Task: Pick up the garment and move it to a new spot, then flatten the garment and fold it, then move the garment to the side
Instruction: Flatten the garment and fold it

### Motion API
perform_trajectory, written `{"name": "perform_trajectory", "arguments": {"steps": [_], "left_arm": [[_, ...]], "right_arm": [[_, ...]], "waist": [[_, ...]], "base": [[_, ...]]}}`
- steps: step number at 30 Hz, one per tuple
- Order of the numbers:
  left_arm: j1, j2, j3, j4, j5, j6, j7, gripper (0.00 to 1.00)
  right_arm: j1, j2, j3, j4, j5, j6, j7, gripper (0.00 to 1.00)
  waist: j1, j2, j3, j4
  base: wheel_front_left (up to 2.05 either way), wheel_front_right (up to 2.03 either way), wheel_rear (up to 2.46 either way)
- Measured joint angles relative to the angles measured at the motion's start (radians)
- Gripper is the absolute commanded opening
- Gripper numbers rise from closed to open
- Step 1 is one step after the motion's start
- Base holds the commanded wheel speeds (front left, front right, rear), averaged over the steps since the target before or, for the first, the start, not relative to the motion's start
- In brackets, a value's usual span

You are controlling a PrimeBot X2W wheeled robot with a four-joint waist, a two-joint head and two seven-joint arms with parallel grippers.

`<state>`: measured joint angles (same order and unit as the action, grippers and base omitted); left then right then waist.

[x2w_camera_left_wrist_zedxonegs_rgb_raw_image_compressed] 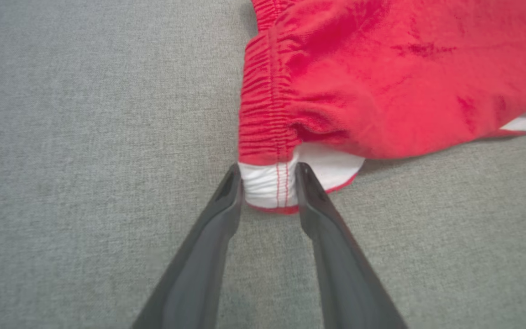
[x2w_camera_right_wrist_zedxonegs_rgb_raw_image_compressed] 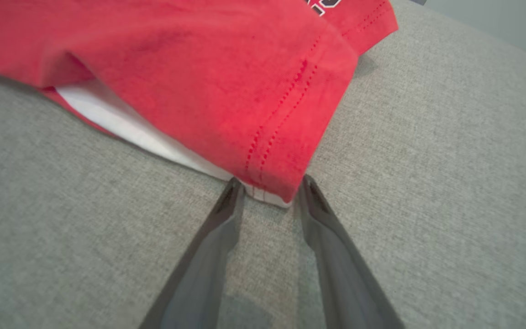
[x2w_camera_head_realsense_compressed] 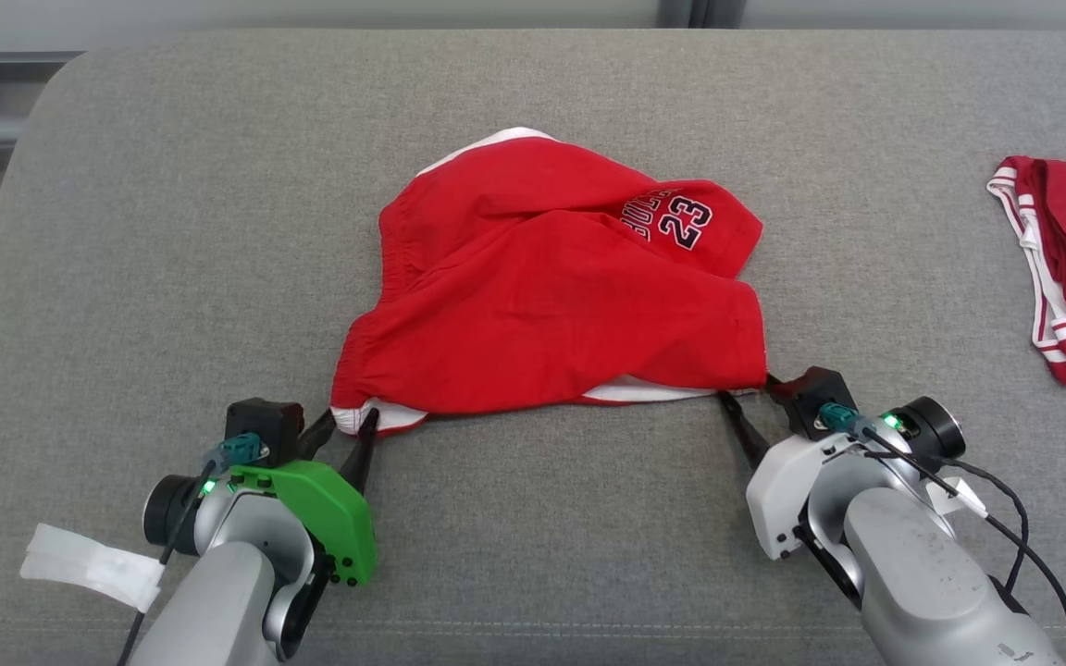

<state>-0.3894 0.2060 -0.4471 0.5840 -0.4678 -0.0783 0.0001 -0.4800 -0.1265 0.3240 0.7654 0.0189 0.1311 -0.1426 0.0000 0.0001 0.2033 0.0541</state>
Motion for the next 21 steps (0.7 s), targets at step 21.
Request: {"name": "perform_trajectory", "arguments": {"steps": [21], "left_arm": [[0.017,0.038,0.055,-0.24,-0.095,0.001,0.032,0.0]], "right_arm": [[0.04,-0.042,-0.022,-0.142,0.125,0.0,-0.015,0.0]], "waist": [[0.0,0.0,-0.068,-0.02]], "base": [[0.0,0.0,0.0]]}}
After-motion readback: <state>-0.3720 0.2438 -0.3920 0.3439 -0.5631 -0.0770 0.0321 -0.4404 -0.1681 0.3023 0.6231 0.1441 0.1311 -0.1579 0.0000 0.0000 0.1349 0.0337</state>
